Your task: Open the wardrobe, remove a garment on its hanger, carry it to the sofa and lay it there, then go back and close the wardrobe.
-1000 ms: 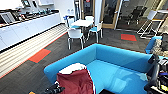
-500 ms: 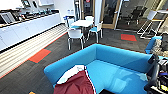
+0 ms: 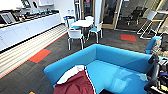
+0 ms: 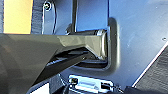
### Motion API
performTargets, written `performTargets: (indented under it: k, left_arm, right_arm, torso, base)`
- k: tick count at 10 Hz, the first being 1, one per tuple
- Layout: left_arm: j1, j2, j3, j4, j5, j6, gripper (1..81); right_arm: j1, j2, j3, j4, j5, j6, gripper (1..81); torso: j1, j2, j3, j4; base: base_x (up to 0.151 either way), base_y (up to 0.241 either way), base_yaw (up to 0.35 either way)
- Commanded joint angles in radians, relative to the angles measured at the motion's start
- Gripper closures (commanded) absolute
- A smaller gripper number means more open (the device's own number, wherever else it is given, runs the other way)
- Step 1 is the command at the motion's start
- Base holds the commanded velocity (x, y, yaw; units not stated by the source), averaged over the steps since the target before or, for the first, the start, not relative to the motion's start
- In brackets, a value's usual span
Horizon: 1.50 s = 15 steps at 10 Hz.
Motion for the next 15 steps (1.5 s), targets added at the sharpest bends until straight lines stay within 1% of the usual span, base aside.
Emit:
performTargets:
  k: [1, 3, 4, 7, 8, 9, 10, 11, 12, 13, 14, 15]
  left_arm:
    - [0.059, 0.052, 0.047, 0.169, 0.169, 0.012, 1.0]
    - [0.128, 0.089, 0.043, 0.168, 0.198, 0.004, 1.0]
    - [0.149, 0.092, 0.022, 0.157, 0.25, -0.003, 1.0]
    - [0.166, 0.109, -0.115, 0.122, 0.528, -0.005, 1.0]
    - [0.174, 0.122, -0.144, 0.111, 0.53, -0.003, 1.0]
    - [0.177, 0.132, -0.163, 0.105, 0.517, 0.001, 1.0]
    - [0.178, 0.137, -0.186, 0.105, 0.456, 0.001, 1.0]
    - [0.181, 0.143, -0.199, 0.113, 0.421, -0.008, 1.0]
    - [0.188, 0.143, -0.21, 0.101, 0.421, -0.006, 1.0]
    - [0.183, 0.147, -0.213, 0.12, 0.419, -0.008, 1.0]
    - [0.175, 0.155, -0.232, 0.142, 0.415, -0.033, 1.0]
    - [0.18, 0.175, -0.264, 0.213, 0.394, -0.11, 1.0]
  right_arm:
    - [0.0, 0.013, 0.011, -0.018, -0.045, -0.003, 1.0]
    - [-0.002, 0.011, 0.009, -0.016, -0.043, -0.016, 1.0]
    - [-0.002, 0.012, 0.009, -0.018, -0.043, -0.019, 1.0]
    - [0.004, 0.015, 0.009, -0.03, -0.045, -0.022, 1.0]
    - [0.006, 0.015, 0.009, -0.031, -0.045, -0.023, 1.0]
    - [0.006, 0.015, 0.009, -0.031, -0.045, -0.023, 1.0]
    - [0.006, 0.015, 0.009, -0.033, -0.045, -0.023, 1.0]
    - [0.006, 0.015, 0.009, -0.033, -0.045, -0.023, 1.0]
    - [0.007, 0.015, 0.009, -0.035, -0.045, -0.023, 1.0]
    - [0.008, 0.018, 0.011, -0.035, -0.045, -0.023, 1.0]
    - [0.009, 0.018, 0.009, -0.038, -0.045, -0.023, 1.0]
    - [0.009, 0.018, 0.009, -0.038, -0.045, -0.025, 1.0]
  torso:
    - [0.0, 0.0, 0.0, 0.0]
    - [0.0, 0.0, 0.0, 0.0]
    - [0.0, 0.0, 0.0, 0.0]
    - [-0.002, -0.001, 0.002, 0.0]
    - [-0.002, -0.001, 0.002, 0.0]
    - [-0.002, -0.001, 0.002, 0.0]
    - [-0.002, -0.001, 0.002, 0.0]
    - [-0.002, -0.001, 0.002, 0.0]
    - [-0.002, -0.001, 0.002, 0.0]
    - [-0.002, -0.001, 0.002, 0.0]
    - [-0.002, -0.001, 0.002, 0.0]
    - [-0.002, -0.001, 0.002, 0.0]
  base:
    - [0.0, 0.0, 0.0]
    - [0.0, 0.0, 0.0]
    - [0.0, 0.0, 0.0]
    - [0.0, 0.0, 0.0]
    - [0.0, 0.0, 0.0]
    - [0.0, 0.0, 0.0]
    - [0.0, 0.0, 0.0]
    - [0.0, 0.0, 0.0]
    - [0.0, 0.0, 0.0]
    - [0.0, 0.0, 0.0]
    - [0.0, 0.0, 0.0]
    - [0.0, 0.0, 0.0]
